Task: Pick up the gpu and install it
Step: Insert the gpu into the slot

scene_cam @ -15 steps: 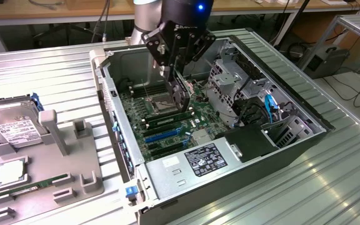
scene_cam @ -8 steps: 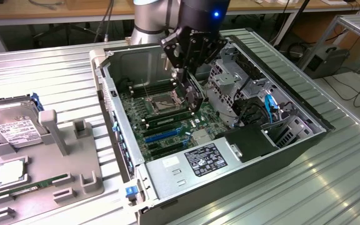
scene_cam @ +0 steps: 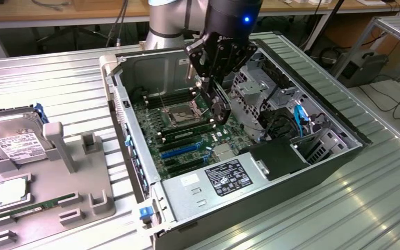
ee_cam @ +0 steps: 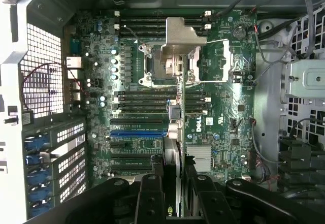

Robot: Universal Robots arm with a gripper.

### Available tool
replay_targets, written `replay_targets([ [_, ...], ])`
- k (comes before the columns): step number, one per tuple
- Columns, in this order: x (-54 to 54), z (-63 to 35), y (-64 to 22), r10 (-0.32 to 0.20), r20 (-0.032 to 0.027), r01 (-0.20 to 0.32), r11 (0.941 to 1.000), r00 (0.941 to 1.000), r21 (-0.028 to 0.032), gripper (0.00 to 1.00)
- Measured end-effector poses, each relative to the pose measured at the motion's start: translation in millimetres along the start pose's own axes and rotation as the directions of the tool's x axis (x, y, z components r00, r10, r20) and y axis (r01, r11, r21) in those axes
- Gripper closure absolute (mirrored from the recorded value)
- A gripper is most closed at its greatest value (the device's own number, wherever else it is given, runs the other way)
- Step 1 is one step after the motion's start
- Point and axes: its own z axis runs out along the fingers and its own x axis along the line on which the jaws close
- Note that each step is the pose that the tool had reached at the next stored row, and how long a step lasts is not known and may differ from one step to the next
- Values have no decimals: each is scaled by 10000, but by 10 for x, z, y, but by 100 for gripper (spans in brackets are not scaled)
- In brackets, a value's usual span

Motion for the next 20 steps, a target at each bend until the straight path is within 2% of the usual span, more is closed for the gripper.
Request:
replay_targets([
  [10, -1, 4, 1, -13, 3, 13, 10000, 10000, 6, 74],
  [12, -1, 7, 0, -431, 5, 431, 9991, 9991, 17, 74],
  [16, -1, 17, 0, -1435, 9, 1435, 9897, 9897, 37, 74],
  [18, -1, 22, 0, -2120, 13, 2120, 9773, 9773, 51, 74],
  [20, -1, 25, 0, -2485, 14, 2485, 9686, 9686, 59, 74],
])
